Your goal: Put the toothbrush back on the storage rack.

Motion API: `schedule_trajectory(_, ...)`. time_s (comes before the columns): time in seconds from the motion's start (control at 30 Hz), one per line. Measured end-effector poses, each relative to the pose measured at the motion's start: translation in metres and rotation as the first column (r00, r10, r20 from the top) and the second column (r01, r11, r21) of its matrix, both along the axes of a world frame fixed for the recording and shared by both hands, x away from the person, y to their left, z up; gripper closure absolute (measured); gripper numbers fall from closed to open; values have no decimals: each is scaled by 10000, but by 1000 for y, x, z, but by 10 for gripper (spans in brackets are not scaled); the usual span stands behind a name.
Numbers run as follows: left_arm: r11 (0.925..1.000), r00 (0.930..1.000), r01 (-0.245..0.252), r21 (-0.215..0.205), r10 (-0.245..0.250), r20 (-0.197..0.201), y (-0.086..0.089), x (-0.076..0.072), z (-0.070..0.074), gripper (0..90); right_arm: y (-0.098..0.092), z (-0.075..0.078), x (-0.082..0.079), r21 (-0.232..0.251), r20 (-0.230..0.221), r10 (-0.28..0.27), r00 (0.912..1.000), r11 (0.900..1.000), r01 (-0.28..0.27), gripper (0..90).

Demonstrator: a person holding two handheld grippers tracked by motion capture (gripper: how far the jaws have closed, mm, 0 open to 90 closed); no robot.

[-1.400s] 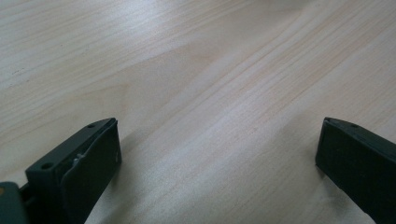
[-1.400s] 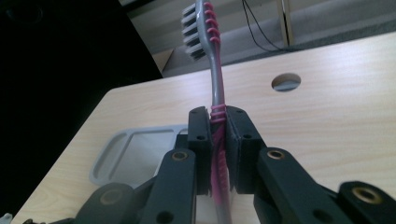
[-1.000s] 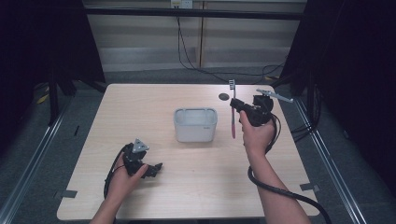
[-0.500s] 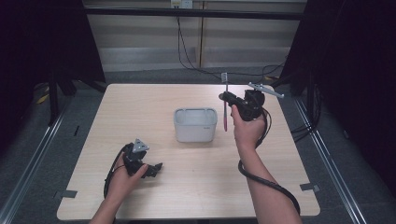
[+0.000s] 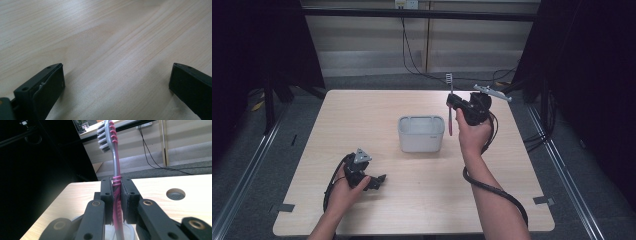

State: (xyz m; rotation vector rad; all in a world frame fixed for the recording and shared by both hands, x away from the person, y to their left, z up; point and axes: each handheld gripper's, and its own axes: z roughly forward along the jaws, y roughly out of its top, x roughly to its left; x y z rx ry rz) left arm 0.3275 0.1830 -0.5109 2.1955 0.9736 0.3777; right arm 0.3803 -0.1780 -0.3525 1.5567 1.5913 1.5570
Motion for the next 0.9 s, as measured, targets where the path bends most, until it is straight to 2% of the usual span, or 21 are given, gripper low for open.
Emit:
schedule_trajectory(0.4, 10000, 10000, 24, -12, -24, 8, 0, 0, 0, 0, 5, 3, 9, -21, 221, 86, 9997, 10000, -86, 817)
schedule_trajectory(0.47, 10000, 10000, 23, -20, -23, 8, 0, 0, 0, 0, 6, 2, 12, 165, 213, 71, 9997, 9998, -75, 816)
schedule_trajectory(0.9, 10000, 10000, 39, -34, -39, -38, 0, 0, 0, 0, 15, -2, 22, 87, 287, 158, 9995, 9998, -160, 816)
